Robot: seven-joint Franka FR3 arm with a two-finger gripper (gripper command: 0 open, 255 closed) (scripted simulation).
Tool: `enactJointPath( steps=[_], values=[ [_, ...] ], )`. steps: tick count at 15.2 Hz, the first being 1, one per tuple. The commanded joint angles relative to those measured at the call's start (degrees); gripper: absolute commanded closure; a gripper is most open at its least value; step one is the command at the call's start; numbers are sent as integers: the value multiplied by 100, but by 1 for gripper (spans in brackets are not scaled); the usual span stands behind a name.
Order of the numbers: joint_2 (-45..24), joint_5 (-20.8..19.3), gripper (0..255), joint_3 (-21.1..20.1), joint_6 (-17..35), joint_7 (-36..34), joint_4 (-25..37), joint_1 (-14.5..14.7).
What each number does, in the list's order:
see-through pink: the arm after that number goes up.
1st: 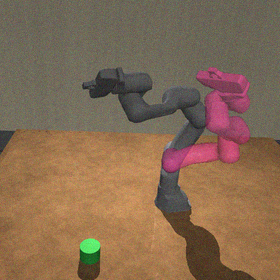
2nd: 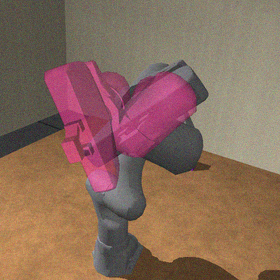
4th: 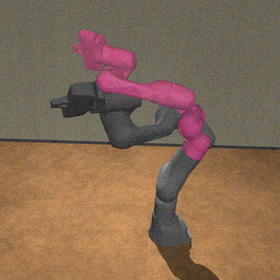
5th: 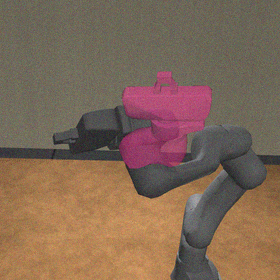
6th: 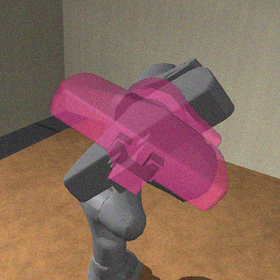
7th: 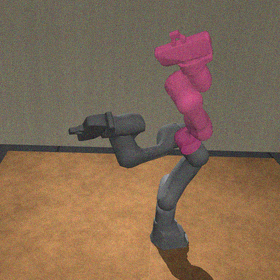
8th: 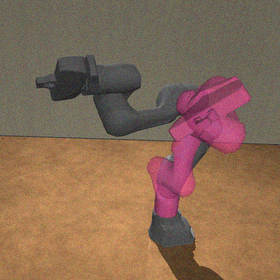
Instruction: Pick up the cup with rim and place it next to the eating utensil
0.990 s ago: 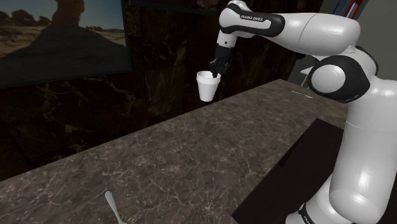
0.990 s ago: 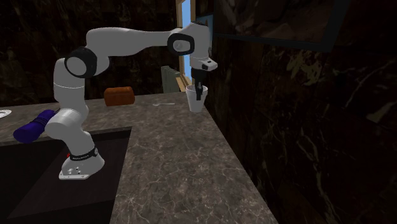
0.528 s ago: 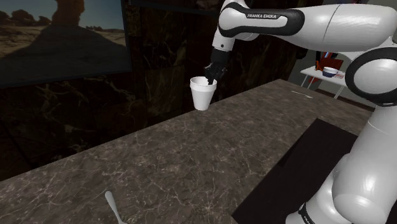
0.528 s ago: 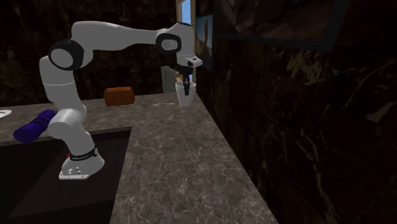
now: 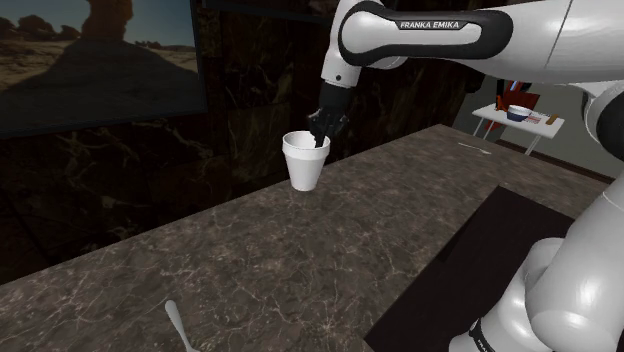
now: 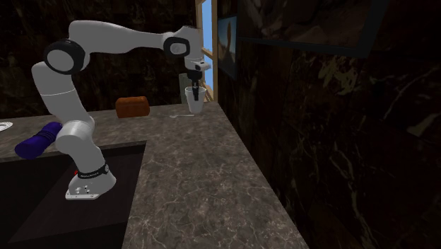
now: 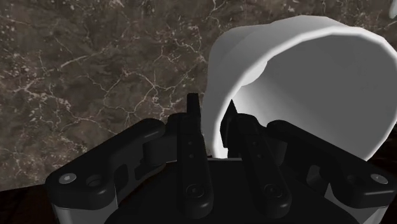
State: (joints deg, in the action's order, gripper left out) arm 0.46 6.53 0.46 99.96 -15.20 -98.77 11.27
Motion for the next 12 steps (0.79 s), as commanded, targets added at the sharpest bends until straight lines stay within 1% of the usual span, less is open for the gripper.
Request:
enactJointPath(
  steps=[1,6,12],
  values=[
    [153,-5,255,-139,50,-279,-168,136],
    [422,3,255,-490,177,-928,-491,446],
    [558,18,255,-940,290,-1732,-653,813]
  ],
)
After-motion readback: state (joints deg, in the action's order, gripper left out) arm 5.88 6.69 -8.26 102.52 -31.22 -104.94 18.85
